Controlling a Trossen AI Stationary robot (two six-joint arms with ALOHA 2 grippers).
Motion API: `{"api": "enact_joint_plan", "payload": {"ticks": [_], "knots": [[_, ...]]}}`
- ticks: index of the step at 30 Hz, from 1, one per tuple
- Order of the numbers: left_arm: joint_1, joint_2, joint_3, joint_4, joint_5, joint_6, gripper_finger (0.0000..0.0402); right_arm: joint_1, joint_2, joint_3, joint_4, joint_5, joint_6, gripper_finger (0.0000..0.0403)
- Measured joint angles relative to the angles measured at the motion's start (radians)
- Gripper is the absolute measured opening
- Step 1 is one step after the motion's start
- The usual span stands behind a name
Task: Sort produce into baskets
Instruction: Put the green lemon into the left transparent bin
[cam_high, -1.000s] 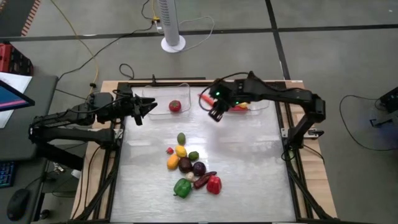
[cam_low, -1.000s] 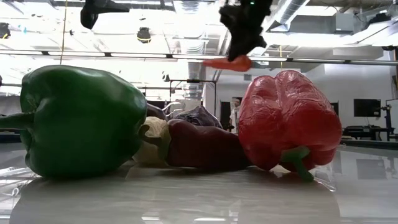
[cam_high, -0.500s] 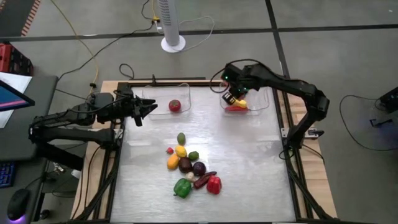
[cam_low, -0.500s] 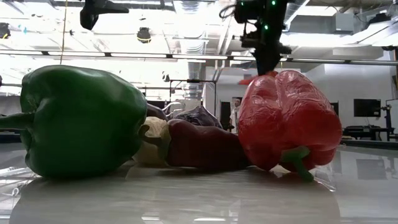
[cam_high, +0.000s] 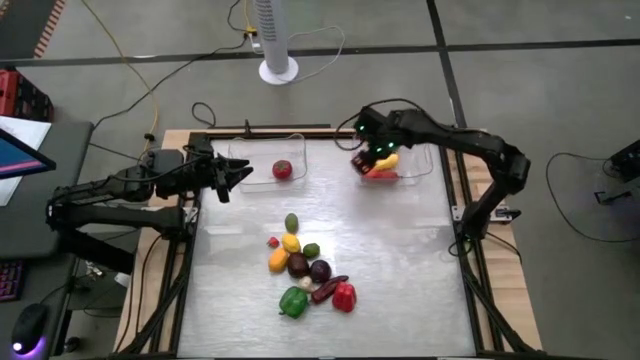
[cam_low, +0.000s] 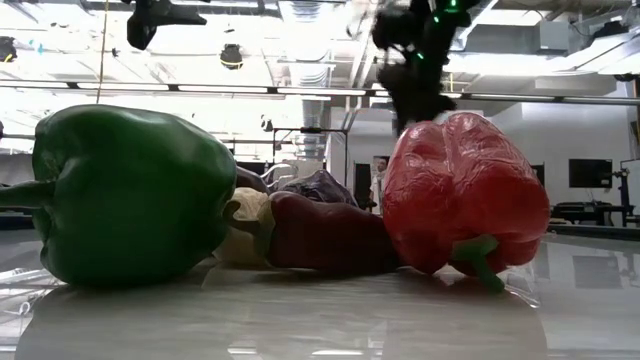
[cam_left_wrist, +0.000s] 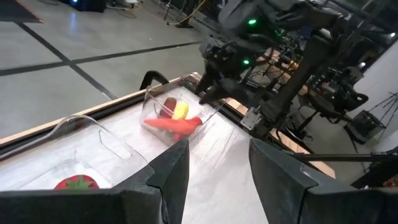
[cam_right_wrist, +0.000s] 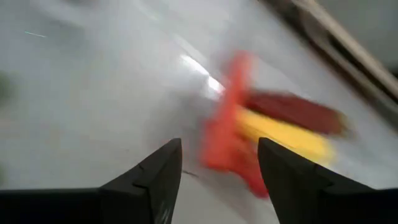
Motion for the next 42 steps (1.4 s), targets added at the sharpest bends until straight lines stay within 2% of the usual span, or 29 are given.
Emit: {"api": "enact_joint_plan", "payload": {"ticks": [3, 6, 9, 13, 15, 20, 22, 28, 31, 37, 42], "knots": [[0.000, 0.000, 0.000, -0.028, -0.002, 0.004, 0.0154, 0.097, -0.002, 0.000, 0.151, -0.060, 0.001, 0.0239], [0.000, 0.000, 0.000, -0.077, -0.004, 0.005, 0.0154, 0.204, 0.004, 0.000, 0.254, -0.068, 0.001, 0.0239], [0.000, 0.001, -0.001, -0.130, 0.019, 0.005, 0.0154, 0.299, 0.006, -0.001, 0.302, -0.064, 0.025, 0.0239], [0.000, 0.024, -0.027, -0.162, 0.057, 0.004, 0.0154, 0.384, 0.005, -0.036, 0.339, -0.061, 0.134, 0.0240], [0.000, 0.051, -0.055, -0.136, 0.105, -0.001, 0.0154, 0.411, 0.008, -0.051, 0.326, -0.058, 0.196, 0.0240], [-0.010, 0.184, -0.098, -0.078, 0.315, 0.018, 0.0154, 0.461, 0.006, -0.062, 0.223, -0.019, 0.290, 0.0240], [-0.026, 0.242, -0.098, -0.073, 0.350, 0.006, 0.0154, 0.472, 0.001, -0.063, 0.174, 0.013, 0.302, 0.0240], [-0.064, 0.411, -0.098, -0.062, 0.355, -0.052, 0.0154, 0.486, -0.023, -0.062, 0.124, 0.104, 0.309, 0.0240], [-0.064, 0.496, -0.098, -0.042, 0.347, -0.093, 0.0154, 0.486, -0.027, -0.062, 0.132, 0.106, 0.309, 0.0240], [-0.063, 0.642, -0.098, -0.014, 0.272, -0.296, 0.0157, 0.499, -0.028, -0.062, 0.196, 0.127, 0.308, 0.0240], [-0.064, 0.737, -0.098, 0.093, 0.251, -0.381, 0.0186, 0.501, -0.028, -0.062, 0.223, 0.128, 0.286, 0.0240]]}}
